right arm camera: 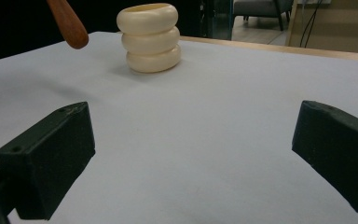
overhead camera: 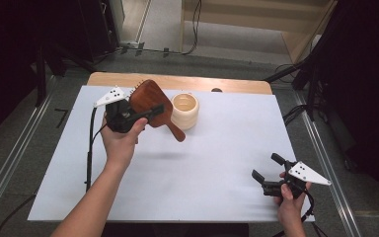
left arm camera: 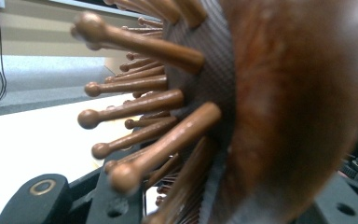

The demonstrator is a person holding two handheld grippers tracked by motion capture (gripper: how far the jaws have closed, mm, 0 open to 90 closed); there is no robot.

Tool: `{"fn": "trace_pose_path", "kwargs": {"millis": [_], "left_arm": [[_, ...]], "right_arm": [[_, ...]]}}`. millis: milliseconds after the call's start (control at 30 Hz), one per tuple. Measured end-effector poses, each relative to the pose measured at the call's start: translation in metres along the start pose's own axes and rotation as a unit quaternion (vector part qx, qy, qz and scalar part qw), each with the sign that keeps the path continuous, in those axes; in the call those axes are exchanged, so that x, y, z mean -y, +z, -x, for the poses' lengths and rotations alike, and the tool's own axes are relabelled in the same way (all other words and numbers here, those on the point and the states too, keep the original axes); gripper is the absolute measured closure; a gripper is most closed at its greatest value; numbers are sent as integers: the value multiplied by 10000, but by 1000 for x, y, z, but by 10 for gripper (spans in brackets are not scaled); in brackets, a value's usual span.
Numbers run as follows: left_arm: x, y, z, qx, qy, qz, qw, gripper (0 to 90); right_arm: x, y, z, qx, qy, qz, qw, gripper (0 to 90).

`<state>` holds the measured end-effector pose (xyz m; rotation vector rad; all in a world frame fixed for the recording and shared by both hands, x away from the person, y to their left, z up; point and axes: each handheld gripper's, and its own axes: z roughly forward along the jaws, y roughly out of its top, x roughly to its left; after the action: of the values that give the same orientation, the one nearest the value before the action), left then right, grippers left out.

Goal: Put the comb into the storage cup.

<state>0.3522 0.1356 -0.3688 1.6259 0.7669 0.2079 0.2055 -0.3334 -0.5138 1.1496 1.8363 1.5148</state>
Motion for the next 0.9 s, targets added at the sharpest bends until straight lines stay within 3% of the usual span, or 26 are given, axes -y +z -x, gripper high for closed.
{"fn": "trace_pose_path", "kwargs": {"millis": [900], "left_arm": [[-25,11,-6,24,35,144,9999,598]], "right_arm": [[1,2,-1,-11,-47,-13,10000,0]]}}
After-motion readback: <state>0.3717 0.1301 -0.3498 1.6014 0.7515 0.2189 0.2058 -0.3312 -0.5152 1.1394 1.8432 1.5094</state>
